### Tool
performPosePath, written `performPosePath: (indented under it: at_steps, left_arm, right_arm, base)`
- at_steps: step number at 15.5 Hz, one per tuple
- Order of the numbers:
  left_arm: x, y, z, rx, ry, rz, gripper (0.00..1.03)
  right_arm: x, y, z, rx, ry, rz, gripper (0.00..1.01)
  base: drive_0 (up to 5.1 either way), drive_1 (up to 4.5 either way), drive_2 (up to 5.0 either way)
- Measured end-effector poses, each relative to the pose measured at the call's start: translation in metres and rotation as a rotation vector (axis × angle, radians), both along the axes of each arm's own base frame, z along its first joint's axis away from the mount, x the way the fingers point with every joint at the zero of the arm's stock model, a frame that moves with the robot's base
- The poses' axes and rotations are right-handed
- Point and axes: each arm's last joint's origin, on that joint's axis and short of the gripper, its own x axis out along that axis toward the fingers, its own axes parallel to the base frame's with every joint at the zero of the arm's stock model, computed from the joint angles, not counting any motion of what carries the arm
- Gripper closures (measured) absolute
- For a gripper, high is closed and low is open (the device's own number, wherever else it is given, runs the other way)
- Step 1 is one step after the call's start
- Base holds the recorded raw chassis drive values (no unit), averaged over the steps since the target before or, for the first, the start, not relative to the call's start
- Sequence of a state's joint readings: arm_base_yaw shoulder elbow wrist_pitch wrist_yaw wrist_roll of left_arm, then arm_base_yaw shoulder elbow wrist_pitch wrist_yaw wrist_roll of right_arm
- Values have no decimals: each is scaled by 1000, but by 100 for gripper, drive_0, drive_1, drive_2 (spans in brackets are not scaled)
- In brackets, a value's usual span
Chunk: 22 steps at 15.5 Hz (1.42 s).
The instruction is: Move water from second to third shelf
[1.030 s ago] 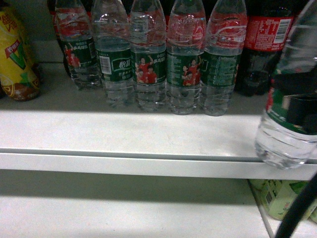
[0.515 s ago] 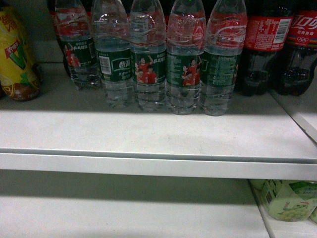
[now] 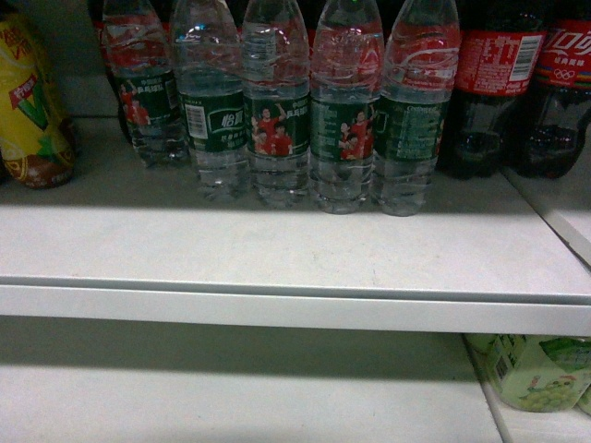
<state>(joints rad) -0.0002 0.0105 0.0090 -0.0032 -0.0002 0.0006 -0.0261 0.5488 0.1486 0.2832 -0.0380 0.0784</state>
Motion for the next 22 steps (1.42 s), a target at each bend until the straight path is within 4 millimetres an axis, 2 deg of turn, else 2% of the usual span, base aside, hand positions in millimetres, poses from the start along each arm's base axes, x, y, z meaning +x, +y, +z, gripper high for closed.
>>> performPosePath:
  at_steps: [22]
  left_arm:
    - [0, 0, 0, 0, 5, 0, 5]
  right_arm:
    - [-3, -3, -2, 38, 0, -22, 59]
  base:
    - [0, 0, 0]
